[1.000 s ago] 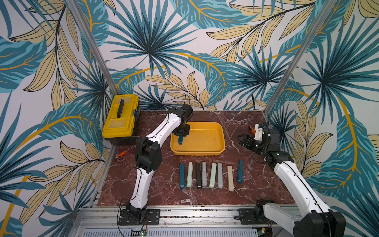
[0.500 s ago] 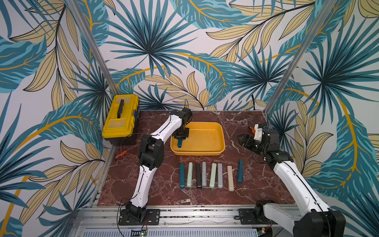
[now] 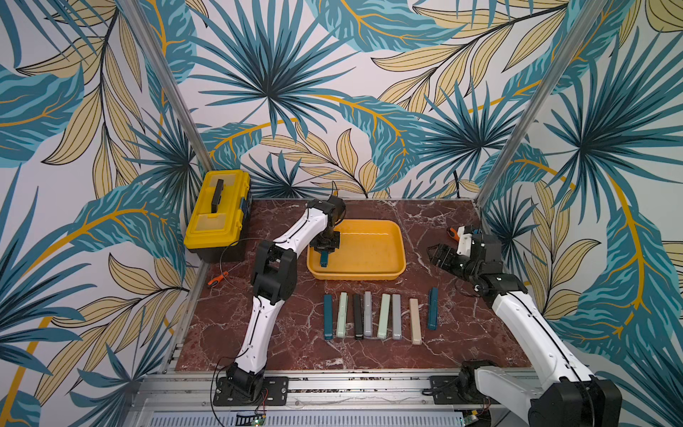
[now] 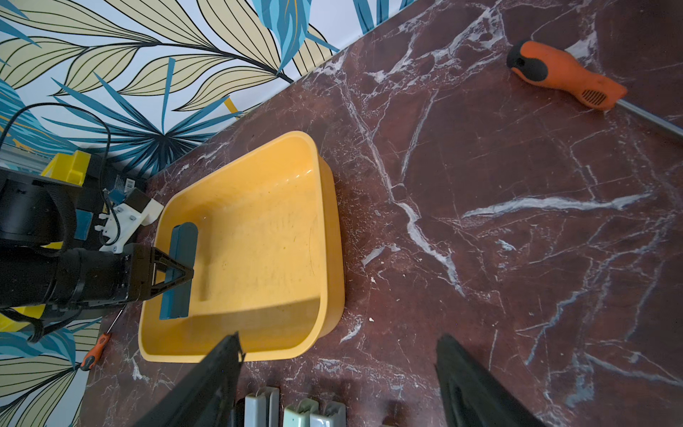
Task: Put the pruning pliers into the storage box
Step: Place the pruning pliers in the storage box.
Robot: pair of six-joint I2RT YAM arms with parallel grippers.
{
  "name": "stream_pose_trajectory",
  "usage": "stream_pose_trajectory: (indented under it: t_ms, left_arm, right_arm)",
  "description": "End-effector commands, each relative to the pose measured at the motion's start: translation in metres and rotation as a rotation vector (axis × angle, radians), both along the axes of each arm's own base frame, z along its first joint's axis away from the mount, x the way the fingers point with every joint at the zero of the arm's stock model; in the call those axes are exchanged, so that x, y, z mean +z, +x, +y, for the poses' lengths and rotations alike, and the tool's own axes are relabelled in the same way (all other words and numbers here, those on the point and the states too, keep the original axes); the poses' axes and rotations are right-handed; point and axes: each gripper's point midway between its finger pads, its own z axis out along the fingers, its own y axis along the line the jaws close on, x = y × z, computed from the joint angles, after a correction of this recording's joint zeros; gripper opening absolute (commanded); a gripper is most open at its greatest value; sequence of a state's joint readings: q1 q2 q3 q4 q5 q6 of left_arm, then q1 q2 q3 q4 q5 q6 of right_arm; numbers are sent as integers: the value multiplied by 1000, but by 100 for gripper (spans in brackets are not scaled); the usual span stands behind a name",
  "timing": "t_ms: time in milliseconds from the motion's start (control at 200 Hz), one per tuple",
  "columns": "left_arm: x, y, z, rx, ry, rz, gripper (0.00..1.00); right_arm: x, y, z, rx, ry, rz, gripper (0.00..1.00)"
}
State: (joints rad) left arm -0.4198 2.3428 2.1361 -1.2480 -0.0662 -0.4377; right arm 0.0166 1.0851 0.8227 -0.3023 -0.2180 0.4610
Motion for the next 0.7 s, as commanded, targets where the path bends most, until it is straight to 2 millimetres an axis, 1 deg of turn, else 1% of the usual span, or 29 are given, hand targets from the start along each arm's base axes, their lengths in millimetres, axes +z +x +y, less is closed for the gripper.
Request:
stream_pose_trajectory:
  t_ms: [0,85,245,250,255,265,290,446,691]
  left_arm:
    - [-13,5,5,24,2,9,7]
    - [-18,6,7,23,9,16,7]
    - [-19,3,8,16,13,27,7]
    - [-19,3,8,15,14,27,7]
    - [-27,2,8,15,21,41,7]
    - [-32,1,9,14,26,51,7]
    - [-36,1,9,15,27,55,7]
    - [-39,6,8,14,19,42,7]
    - [-49,3,8,13,29,61,8]
  right_arm:
    - [-10,-2,2,15,-11,13,84]
    - [-10,-1,2,16,-14,12,84]
    - [-12,-2,1,15,-18,16,84]
    - [-11,-2,1,14,-17,16,84]
    - [-11,-2,1,15,-17,14,84]
    - [-11,-2,1,14,-18,15,84]
    - [-11,-2,1,14,-16,14,84]
    - [-15,-2,1,14,-19,24,84]
    - [-17,-3,0,9,-22,27,84]
